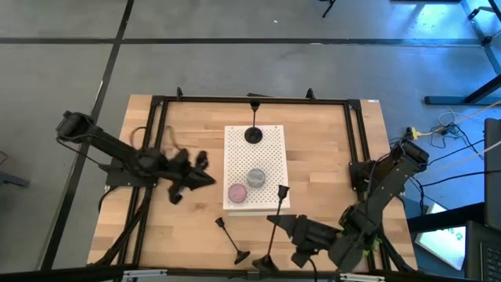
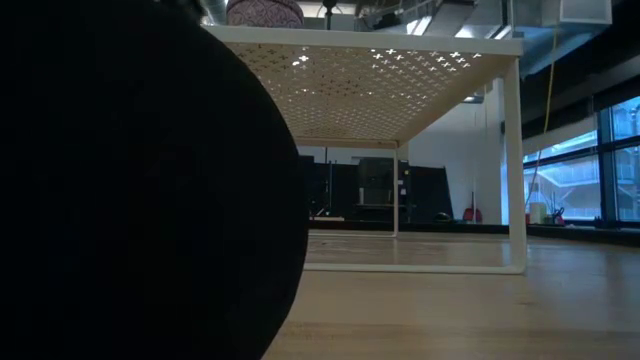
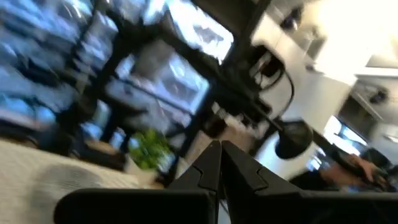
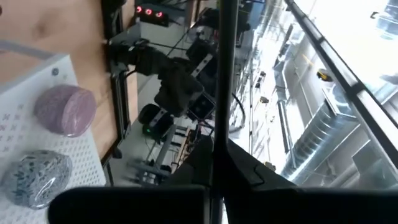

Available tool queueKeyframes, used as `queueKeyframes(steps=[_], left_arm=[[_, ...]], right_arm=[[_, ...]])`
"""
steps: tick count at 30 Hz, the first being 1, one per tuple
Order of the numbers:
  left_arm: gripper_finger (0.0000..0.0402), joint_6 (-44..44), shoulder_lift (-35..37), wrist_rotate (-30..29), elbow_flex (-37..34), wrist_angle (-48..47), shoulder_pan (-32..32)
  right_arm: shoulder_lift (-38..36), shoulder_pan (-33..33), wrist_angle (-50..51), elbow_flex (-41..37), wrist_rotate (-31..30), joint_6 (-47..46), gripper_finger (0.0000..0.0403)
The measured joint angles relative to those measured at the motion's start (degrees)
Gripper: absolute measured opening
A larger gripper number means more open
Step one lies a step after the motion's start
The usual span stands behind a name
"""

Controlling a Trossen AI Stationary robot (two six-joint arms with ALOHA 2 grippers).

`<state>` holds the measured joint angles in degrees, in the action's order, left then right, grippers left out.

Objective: Pick & Place candle stick holders
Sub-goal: Put the top black candle holder on the shelf

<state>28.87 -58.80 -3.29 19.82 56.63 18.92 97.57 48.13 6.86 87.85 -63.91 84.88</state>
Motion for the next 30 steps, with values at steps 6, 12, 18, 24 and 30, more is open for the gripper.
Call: queueKeyframes(steps=[6,12,18,24,30], left_arm=[[0.0013,1.3,-19.15,15.88,16.97,-0.05,-0.79],[0.0027,-2.82,-25.16,19.3,26.66,-9.34,-0.85],[0.0068,-1.06,-29.84,18.64,29.33,-11.49,-1.92],[0.0123,-1.15,-31.15,18.65,33.26,-11.29,-0.39],[0.0168,-2.2,-31.2,16.26,34.05,-11.85,1.57]], right_arm=[[0.35,-0.89,1.56,0.0,-2.35,-0.02,0.0012],[0.36,-0.33,6.07,0.0,-3.79,-2.62,0.0012],[0.37,-1.15,11.95,0.0,-4.57,-6.07,0.0012],[1.06,-2.51,13.27,0.0,-5.08,-6.45,0.0012],[3.53,-4.25,13.65,0.0,-5.06,-5.94,0.0012]])
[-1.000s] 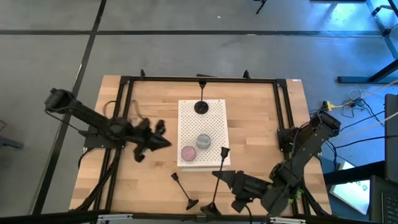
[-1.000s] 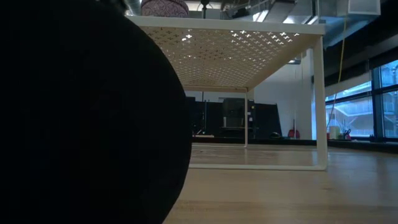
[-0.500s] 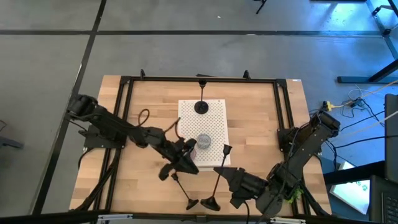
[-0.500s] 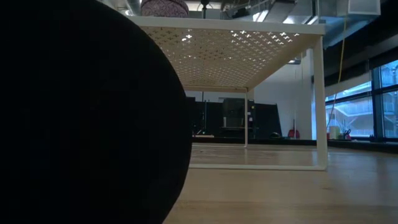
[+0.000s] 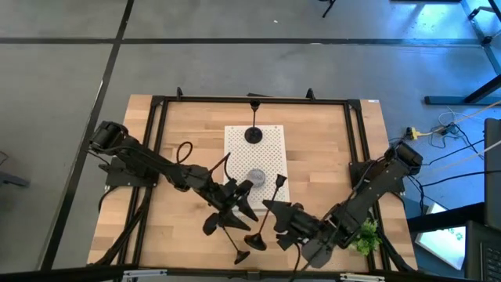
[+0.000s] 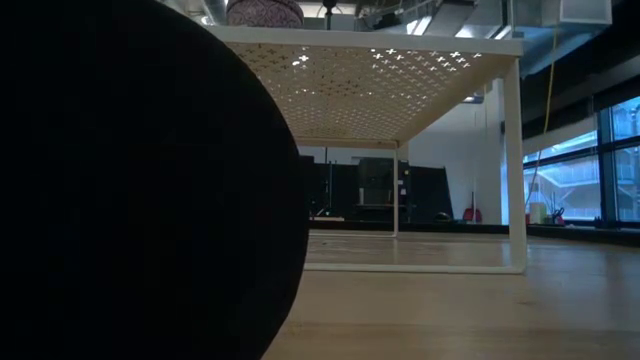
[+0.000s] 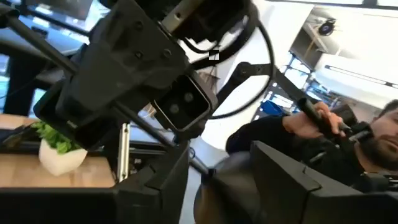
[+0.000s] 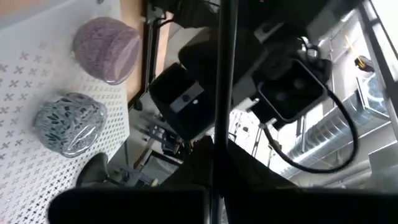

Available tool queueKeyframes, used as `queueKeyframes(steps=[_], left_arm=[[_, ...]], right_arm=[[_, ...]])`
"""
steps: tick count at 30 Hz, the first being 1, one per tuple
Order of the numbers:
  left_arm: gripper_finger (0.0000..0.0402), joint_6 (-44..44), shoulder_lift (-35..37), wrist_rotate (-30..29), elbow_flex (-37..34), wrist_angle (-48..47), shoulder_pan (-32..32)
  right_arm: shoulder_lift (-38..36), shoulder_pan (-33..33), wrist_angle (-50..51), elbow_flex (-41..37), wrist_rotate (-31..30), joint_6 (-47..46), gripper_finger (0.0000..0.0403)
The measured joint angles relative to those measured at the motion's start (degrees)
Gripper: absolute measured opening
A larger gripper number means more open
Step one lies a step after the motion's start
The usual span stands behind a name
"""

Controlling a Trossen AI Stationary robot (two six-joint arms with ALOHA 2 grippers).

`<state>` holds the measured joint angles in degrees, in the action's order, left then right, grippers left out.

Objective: Pick & Place candle stick holders
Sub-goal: Put the top black candle holder on the shelf

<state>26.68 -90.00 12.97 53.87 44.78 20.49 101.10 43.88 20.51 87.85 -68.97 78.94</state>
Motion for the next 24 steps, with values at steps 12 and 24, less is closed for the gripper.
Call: queueKeyframes(steps=[12,24], left_arm=[[0.0209,1.75,-0.02,-4.35,0.0,-8.19,-1.45],[0.021,2.7,-0.02,-4.87,0.04,-7.48,-1.48]], right_arm=[[2.12,-0.78,0.09,0.0,-1.72,1.22,0.0012],[2.12,-2.98,1.6,0.0,-1.33,0.78,0.0012]])
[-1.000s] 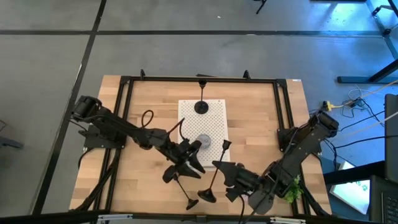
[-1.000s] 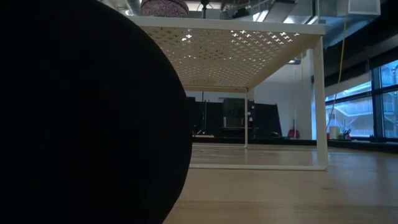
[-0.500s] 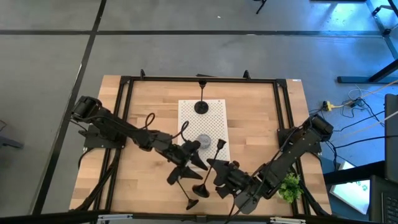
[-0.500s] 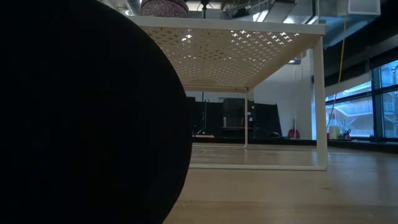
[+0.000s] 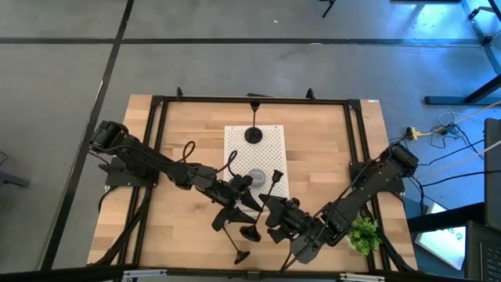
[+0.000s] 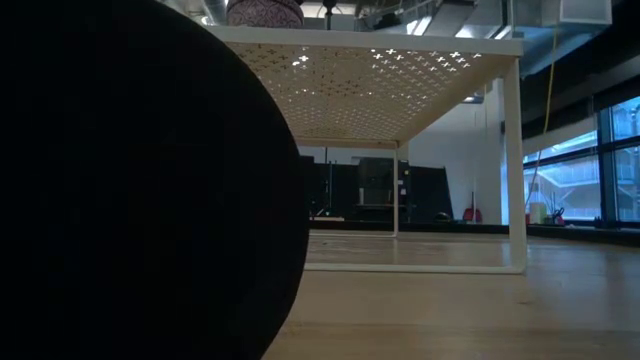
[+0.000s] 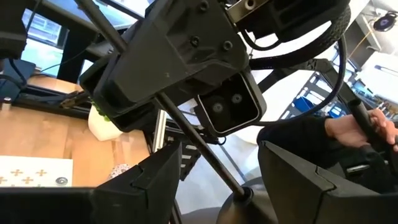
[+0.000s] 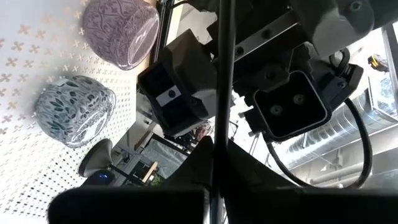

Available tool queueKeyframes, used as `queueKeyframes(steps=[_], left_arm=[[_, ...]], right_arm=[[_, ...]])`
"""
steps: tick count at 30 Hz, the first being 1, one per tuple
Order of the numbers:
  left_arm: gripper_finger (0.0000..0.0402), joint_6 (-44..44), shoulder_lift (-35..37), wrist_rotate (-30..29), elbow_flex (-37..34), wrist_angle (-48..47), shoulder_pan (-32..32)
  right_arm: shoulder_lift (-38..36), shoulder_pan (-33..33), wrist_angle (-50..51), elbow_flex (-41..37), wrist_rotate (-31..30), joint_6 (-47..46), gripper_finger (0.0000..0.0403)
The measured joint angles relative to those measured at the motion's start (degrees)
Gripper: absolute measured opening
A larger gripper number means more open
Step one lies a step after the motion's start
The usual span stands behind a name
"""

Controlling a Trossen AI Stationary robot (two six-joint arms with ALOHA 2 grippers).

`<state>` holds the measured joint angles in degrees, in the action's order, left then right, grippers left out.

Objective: Pick & Place candle stick holders
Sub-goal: Put the top black candle holder on the shelf

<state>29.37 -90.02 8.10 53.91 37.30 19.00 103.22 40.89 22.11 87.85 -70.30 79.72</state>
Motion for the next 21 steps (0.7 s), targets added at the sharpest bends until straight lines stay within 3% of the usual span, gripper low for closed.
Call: queueKeyframes(steps=[13,21], left_arm=[[0.0207,0.51,-0.04,-0.17,-0.02,-1.0,-0.02],[0.0138,1.33,-0.04,-0.92,-0.02,-0.91,-0.69]], right_arm=[[0.83,-2.91,-0.15,0.07,0.46,0.46,0.0012],[0.83,-2.48,-0.18,0.07,0.44,0.42,0.0012]])
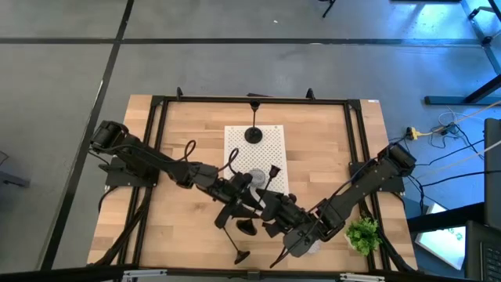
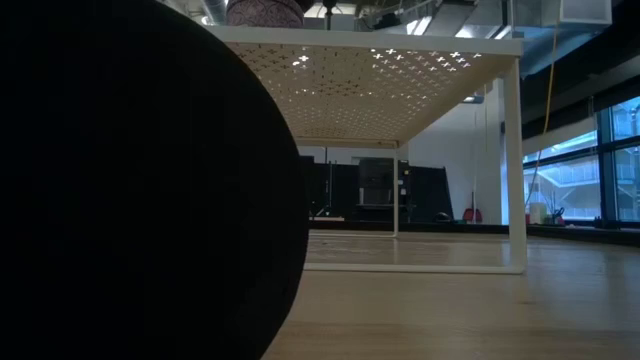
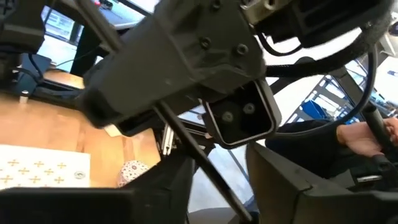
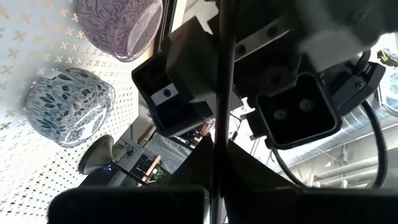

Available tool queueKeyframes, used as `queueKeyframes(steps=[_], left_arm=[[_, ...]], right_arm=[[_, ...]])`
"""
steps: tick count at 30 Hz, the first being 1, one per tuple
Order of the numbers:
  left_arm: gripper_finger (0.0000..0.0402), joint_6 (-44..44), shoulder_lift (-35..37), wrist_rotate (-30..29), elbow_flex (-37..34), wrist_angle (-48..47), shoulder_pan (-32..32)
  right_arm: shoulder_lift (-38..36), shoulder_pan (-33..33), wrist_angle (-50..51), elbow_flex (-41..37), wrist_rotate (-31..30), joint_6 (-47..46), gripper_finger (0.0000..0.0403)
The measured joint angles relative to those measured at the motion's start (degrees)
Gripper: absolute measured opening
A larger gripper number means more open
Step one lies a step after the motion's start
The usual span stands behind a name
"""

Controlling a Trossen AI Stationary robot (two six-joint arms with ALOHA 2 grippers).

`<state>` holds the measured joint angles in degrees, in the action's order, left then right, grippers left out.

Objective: Pick & Place candle stick holders
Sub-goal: Put the top black candle holder on the shelf

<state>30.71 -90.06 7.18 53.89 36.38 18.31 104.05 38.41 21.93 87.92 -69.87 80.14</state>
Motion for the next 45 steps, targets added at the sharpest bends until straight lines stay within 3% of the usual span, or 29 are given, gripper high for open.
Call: queueKeyframes(steps=[8,14,24,29,37,45], left_arm=[[0.003,2.77,-0.02,0.24,-0.09,-1.32,-0.32],[0.003,1.19,-0.02,1.53,-0.09,-0.78,-0.64],[0.0008,-1.29,0.17,1.55,0.11,1.67,-0.38],[0.0008,-1.06,0.2,2.88,0.2,3.04,0.25],[0.0008,-1.12,0.2,3.01,0.17,3.21,0.54],[0.0008,-0.58,0.2,3.58,0.29,3.44,0.57]], right_arm=[[0.0,0.09,0.72,0.0,-0.42,2.12,0.0012],[0.0,0.09,-4.44,-0.02,0.52,0.9,0.0034],[0.09,1.92,-21.32,-0.07,-0.9,-5.46,0.0203],[0.11,3.98,-26.69,-0.09,-2.15,-10.11,0.0264],[0.11,4.85,-27.01,-0.1,-1.98,-17.8,0.0319],[0.11,5.85,-27.83,-0.17,-2.01,-24.76,0.0344]])
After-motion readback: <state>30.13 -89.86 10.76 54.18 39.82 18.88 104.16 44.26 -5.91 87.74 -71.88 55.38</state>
